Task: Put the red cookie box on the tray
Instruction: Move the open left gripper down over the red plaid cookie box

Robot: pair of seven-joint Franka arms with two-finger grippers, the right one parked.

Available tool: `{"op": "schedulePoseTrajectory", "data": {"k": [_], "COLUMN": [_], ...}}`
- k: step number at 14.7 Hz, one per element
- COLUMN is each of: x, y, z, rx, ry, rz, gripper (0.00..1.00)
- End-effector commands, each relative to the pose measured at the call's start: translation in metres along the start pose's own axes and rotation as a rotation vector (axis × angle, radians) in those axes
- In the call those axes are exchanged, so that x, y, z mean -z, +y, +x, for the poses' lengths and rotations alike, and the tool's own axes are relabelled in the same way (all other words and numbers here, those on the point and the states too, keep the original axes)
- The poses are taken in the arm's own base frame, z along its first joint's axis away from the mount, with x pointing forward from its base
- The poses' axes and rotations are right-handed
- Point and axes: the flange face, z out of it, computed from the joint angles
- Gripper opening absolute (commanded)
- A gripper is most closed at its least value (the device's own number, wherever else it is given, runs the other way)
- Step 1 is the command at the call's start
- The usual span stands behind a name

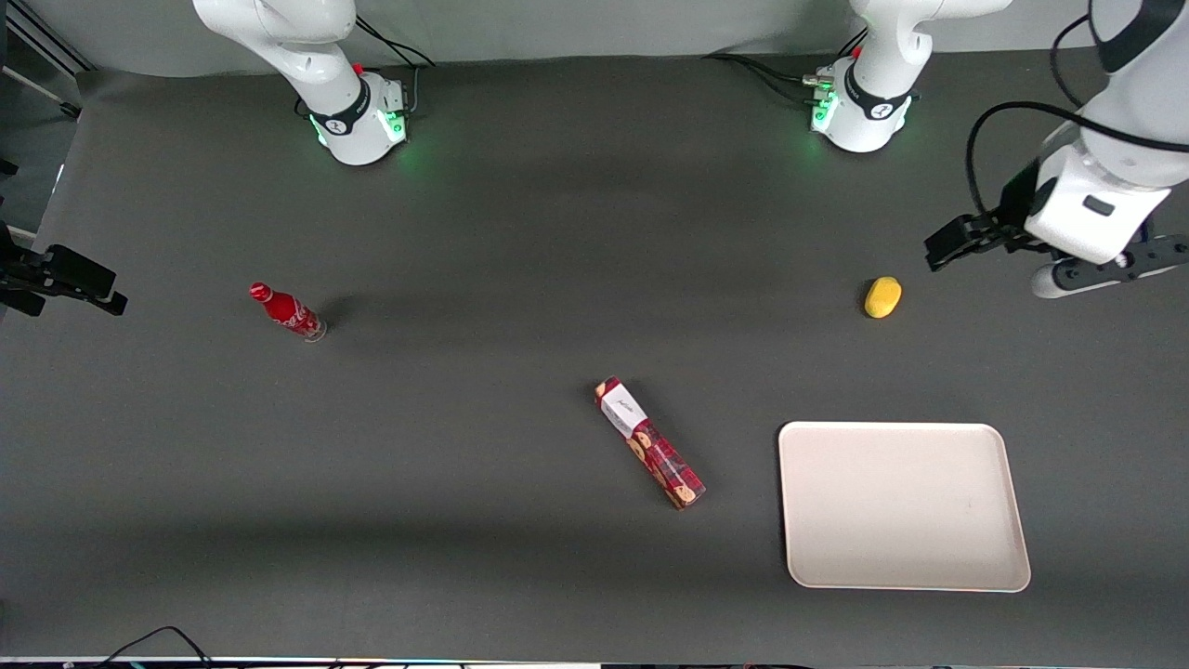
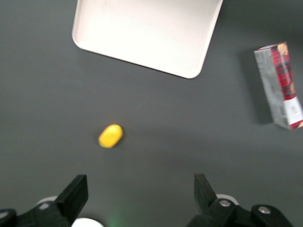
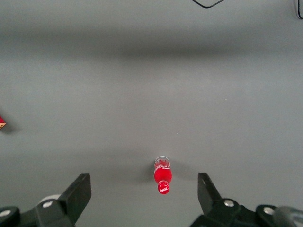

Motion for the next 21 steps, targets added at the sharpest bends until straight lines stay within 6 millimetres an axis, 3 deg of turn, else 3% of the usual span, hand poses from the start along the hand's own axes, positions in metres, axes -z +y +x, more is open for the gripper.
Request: {"op": "schedulePoseTrajectory", "data": {"k": [1, 5, 6, 11, 14, 21], "x": [-0.003, -0.019, -0.036, -0.098, -0.140, -0.225], "y": [0.043, 0.091, 0.131, 0.212, 0.244, 0.321], "z": [-0.001, -0.010, -0.015, -0.010, 0.003, -0.001], "rx": [0.174, 0.296, 0.383, 0.527, 0.562, 0.570], "ry": [-0.023, -0.040, -0.036, -0.026, -0.027, 0.049], "rz": [-0.026, -0.036, -0.062, -0.088, -0.078, -0.140], "gripper": [1.00, 1.00, 1.00, 1.00, 1.00, 1.00]}}
